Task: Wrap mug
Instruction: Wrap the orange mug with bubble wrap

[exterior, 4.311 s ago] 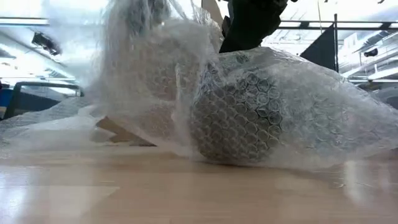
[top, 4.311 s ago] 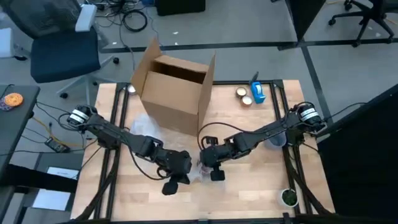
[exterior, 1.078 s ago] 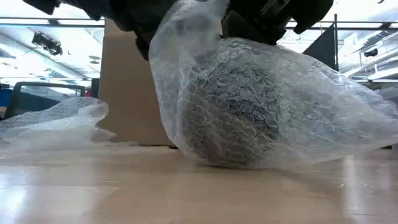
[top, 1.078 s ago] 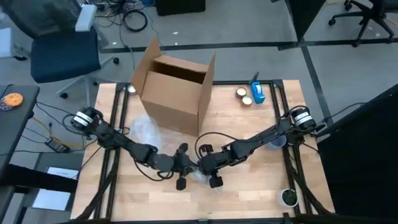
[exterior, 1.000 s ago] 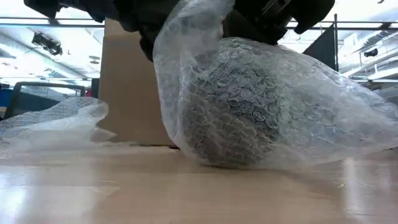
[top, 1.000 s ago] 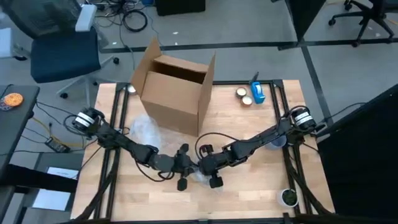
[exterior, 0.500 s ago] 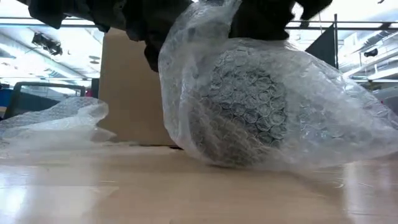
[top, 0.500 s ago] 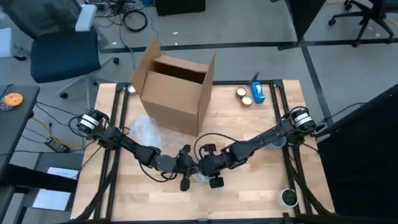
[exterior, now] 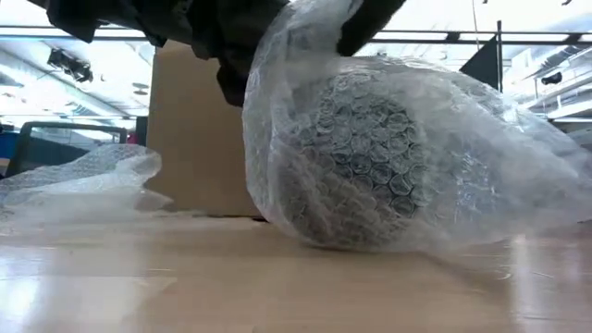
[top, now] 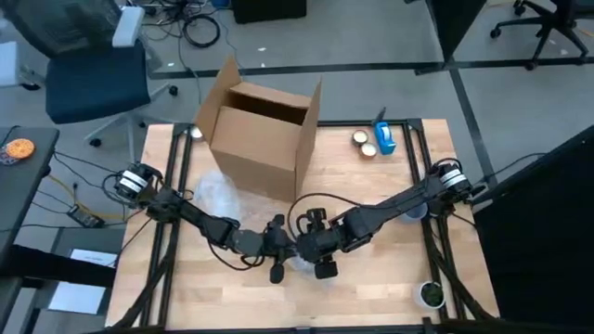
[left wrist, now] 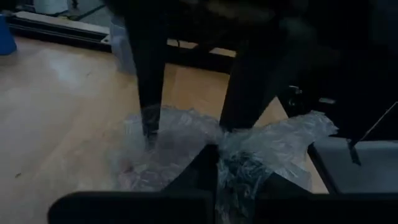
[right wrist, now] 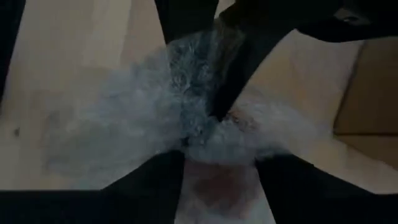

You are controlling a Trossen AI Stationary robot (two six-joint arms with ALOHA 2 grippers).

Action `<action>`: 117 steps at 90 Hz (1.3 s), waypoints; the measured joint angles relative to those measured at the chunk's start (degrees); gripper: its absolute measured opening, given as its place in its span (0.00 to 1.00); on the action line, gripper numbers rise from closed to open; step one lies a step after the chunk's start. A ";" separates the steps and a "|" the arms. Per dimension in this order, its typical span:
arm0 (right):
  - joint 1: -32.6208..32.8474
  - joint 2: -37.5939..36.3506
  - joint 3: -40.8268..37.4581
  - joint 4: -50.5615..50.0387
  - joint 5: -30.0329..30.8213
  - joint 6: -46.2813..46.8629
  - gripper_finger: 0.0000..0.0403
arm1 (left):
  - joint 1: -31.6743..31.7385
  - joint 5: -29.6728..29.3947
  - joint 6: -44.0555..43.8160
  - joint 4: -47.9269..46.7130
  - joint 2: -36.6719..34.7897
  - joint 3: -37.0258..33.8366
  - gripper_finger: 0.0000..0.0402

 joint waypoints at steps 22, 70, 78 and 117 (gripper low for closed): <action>2.06 -0.28 13.10 -8.89 4.36 3.51 0.40 | 2.14 -0.92 -0.71 -0.45 0.02 0.00 0.01; 3.65 9.77 13.55 -14.36 4.10 4.93 0.19 | 3.71 7.52 -1.40 0.50 0.07 -0.13 0.01; 3.31 9.75 13.57 -17.55 3.34 8.33 0.14 | 3.72 8.51 -1.04 0.55 0.07 -0.13 0.01; 1.52 10.47 8.84 -13.50 2.76 6.47 0.01 | 3.71 19.25 4.89 -11.56 -8.98 1.46 0.01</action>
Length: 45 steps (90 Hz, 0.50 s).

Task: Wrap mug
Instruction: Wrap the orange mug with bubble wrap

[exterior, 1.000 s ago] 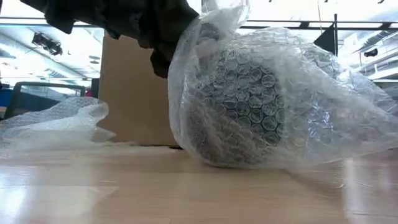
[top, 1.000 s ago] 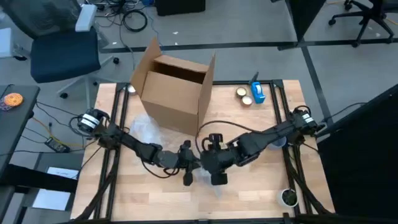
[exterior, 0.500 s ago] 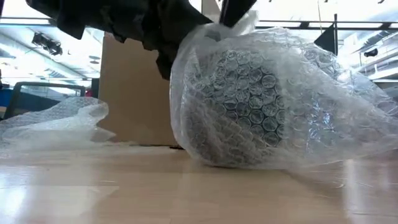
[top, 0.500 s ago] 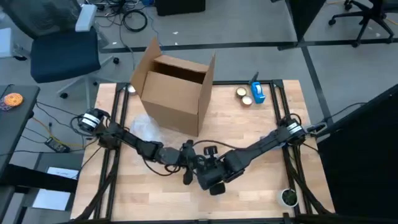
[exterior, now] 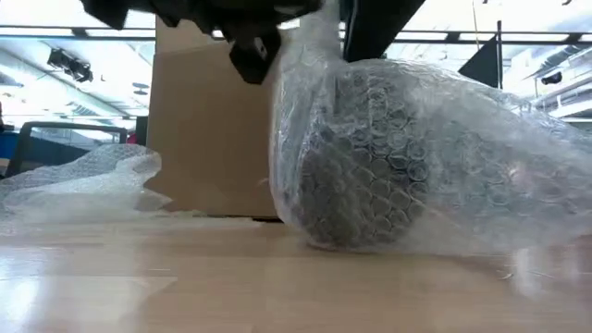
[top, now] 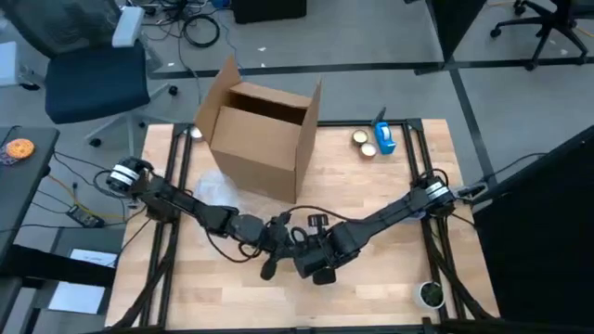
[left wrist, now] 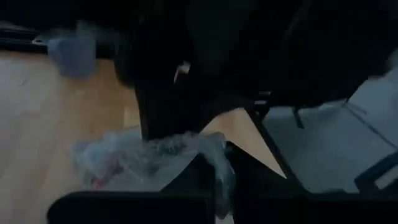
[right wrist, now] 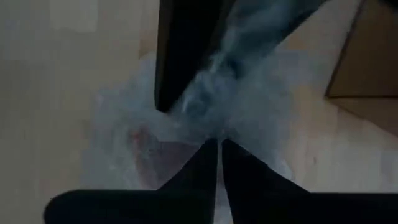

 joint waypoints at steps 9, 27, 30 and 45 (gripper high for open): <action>-0.93 0.14 -1.98 1.96 -1.79 -0.82 0.00 | -0.33 0.77 0.05 -5.59 -2.66 0.69 0.01; -1.95 0.13 -3.99 2.92 -5.96 -1.91 0.00 | -0.90 0.88 -0.15 -8.17 -3.71 0.66 0.01; -1.95 0.11 -3.74 2.12 -5.92 -2.02 0.00 | -0.92 0.86 -0.15 -7.72 -3.50 0.66 0.01; -0.38 -0.97 2.58 -5.87 -1.60 -2.00 0.00 | -0.90 -0.78 -0.03 -4.04 -1.16 0.71 0.01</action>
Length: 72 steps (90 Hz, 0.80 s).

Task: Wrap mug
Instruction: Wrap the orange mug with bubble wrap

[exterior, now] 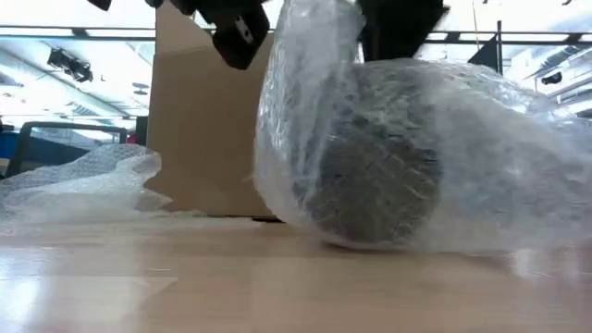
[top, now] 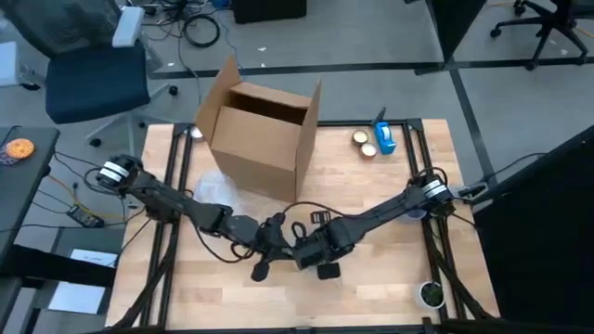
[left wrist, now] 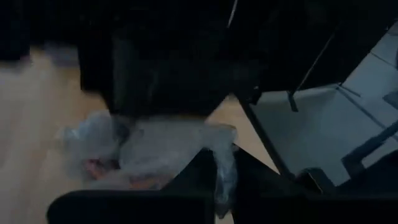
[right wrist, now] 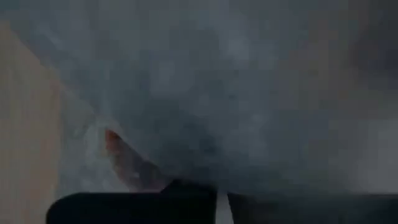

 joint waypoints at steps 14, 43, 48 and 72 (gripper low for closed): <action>2.15 -0.51 7.12 -5.33 4.13 1.55 0.00 | 0.12 -3.44 0.75 7.52 2.47 0.00 0.01; 5.98 -0.62 12.75 -4.74 9.04 1.23 0.00 | 0.50 -5.86 -1.05 13.07 8.63 0.73 0.23; 6.20 -0.68 12.25 -2.23 9.39 1.23 0.00 | 0.55 -6.07 -1.37 13.08 9.95 1.40 0.28; 4.87 0.04 5.86 2.51 6.96 0.16 0.00 | 0.50 -4.80 -0.38 11.69 12.13 5.43 0.48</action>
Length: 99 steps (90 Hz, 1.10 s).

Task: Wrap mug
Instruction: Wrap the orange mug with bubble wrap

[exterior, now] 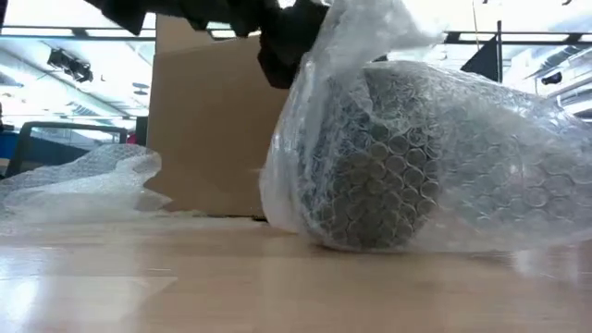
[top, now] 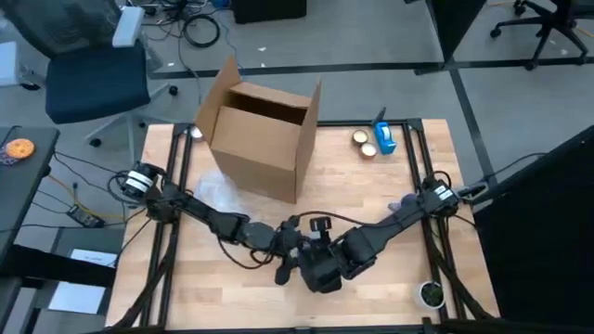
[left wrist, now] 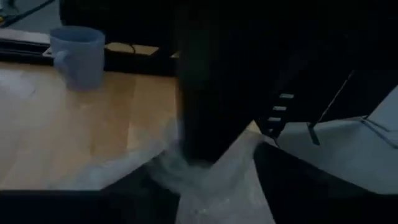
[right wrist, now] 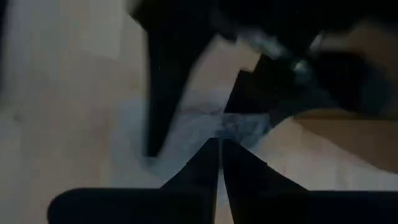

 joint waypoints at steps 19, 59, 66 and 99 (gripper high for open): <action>-0.75 0.00 -6.27 3.51 -3.88 0.02 0.00 | 0.37 0.05 3.11 -10.44 -1.92 2.78 0.58; -4.04 -0.05 -16.67 11.34 -5.81 -0.58 0.00 | -4.08 1.13 -3.05 -56.06 -12.46 13.72 0.59; -4.64 -0.11 -17.93 15.63 -6.77 -3.87 0.00 | -6.59 -0.27 -4.48 -55.76 -12.41 13.01 0.59; -8.79 -0.31 -24.98 29.33 -20.12 -10.47 0.00 | -12.09 -9.68 -9.96 -33.68 -8.50 0.31 0.59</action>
